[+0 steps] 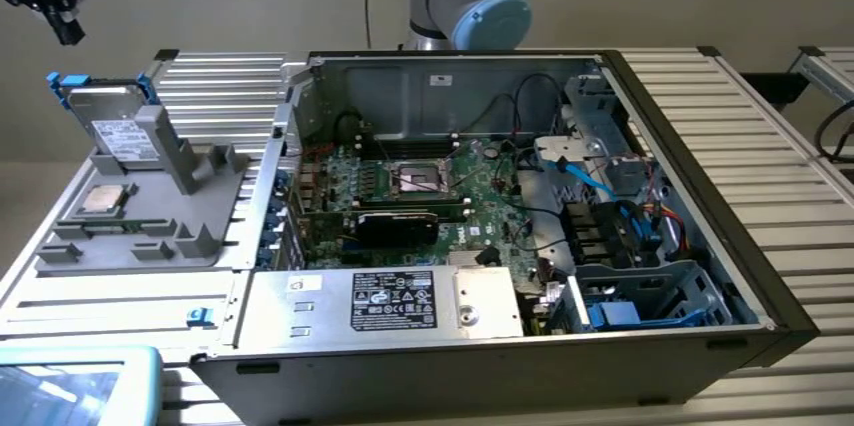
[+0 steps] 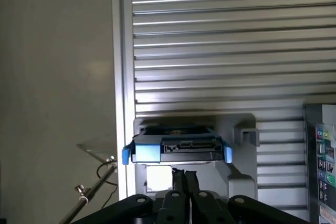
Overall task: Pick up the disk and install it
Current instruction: 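Reach for the disk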
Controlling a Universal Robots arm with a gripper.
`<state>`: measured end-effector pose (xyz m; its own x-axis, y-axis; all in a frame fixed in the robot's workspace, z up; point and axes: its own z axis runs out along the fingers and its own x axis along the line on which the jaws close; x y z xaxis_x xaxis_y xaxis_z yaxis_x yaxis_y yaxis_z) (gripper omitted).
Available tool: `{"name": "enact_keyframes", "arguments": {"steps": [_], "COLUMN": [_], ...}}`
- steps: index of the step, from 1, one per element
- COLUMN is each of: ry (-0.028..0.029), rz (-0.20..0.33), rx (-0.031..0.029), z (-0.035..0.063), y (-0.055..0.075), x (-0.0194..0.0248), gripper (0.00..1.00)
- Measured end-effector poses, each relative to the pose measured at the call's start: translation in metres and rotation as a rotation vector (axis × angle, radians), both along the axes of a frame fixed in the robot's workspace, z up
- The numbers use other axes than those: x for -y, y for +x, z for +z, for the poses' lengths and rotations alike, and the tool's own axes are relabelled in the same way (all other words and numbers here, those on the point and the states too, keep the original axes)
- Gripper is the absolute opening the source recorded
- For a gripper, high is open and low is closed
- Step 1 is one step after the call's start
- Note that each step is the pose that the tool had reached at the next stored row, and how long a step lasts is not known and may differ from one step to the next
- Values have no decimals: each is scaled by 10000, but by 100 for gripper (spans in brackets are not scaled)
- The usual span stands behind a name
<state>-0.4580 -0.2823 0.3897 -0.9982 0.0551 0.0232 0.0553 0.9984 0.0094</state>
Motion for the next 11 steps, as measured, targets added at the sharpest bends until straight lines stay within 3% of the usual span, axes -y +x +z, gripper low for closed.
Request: {"name": "enact_keyframes", "arguments": {"steps": [6,11], "ry": [1,1], "rz": [81,89], "rx": [-1,-2], "z": [0,0], "y": [-118,-165], "x": [-1,-73], "gripper": [11,11]}}
